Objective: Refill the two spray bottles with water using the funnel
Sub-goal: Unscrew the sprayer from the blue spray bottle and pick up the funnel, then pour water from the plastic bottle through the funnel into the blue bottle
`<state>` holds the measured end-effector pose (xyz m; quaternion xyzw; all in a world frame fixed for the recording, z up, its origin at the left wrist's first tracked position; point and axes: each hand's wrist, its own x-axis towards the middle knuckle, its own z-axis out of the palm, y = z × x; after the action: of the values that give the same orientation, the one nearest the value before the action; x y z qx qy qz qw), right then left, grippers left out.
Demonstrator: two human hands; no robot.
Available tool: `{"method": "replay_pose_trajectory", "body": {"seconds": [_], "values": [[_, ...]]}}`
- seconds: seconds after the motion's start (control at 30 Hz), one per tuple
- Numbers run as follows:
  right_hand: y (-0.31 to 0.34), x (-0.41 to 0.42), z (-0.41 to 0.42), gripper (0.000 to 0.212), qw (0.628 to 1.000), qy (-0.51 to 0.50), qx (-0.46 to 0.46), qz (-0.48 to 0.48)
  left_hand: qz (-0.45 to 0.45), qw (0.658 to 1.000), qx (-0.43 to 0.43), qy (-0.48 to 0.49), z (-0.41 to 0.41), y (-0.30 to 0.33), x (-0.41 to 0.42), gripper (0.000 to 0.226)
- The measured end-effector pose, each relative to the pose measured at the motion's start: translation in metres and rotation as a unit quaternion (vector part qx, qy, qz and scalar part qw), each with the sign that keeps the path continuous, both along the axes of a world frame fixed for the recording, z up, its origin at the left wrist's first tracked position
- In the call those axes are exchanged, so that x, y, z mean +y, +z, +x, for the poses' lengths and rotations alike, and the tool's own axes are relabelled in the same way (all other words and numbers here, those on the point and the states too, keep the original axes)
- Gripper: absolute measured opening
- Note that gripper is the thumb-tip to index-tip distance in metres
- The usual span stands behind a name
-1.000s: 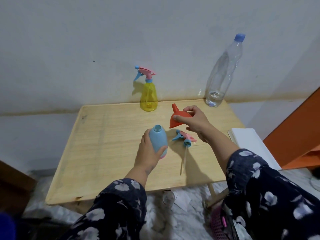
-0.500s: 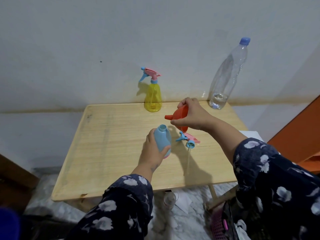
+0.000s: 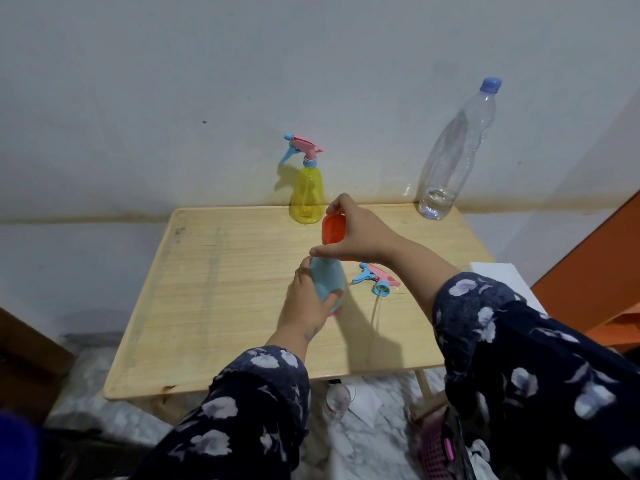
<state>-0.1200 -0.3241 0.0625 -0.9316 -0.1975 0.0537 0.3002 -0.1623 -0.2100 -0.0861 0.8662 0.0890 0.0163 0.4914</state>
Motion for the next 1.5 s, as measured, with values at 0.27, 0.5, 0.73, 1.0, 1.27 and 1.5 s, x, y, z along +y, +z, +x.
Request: {"method": "replay_pose_trajectory", "body": {"seconds": [0.27, 0.5, 0.73, 1.0, 1.27, 1.5], "values": [[-0.015, 0.018, -0.007, 0.079, 0.997, 0.004, -0.052, -0.057, -0.029, 0.999, 0.01, 0.017, -0.003, 0.001, -0.001, 0.078], [-0.02, 0.023, -0.007, 0.08, 0.994, -0.026, -0.065, -0.084, -0.064, 0.996, 0.066, -0.021, 0.001, 0.008, 0.01, 0.106], [-0.003, 0.012, -0.012, 0.069, 0.996, -0.068, -0.035, -0.037, 0.147, 0.973, 0.115, -0.139, 0.015, 0.05, 0.066, 0.065], [0.021, -0.053, 0.003, 0.048, 0.99, -0.132, 0.016, -0.048, 0.219, 0.967, 0.012, -0.128, 0.076, 0.143, 0.075, 0.041], [0.032, -0.143, 0.055, 0.05, 0.979, -0.174, 0.058, -0.09, 0.27, 0.94, 0.011, -0.208, 0.125, 0.183, -0.02, 0.039], [0.024, -0.23, 0.114, 0.058, 0.974, -0.208, 0.069, -0.053, 0.224, 0.953, 0.01, -0.205, 0.185, 0.18, -0.122, 0.046]]}}
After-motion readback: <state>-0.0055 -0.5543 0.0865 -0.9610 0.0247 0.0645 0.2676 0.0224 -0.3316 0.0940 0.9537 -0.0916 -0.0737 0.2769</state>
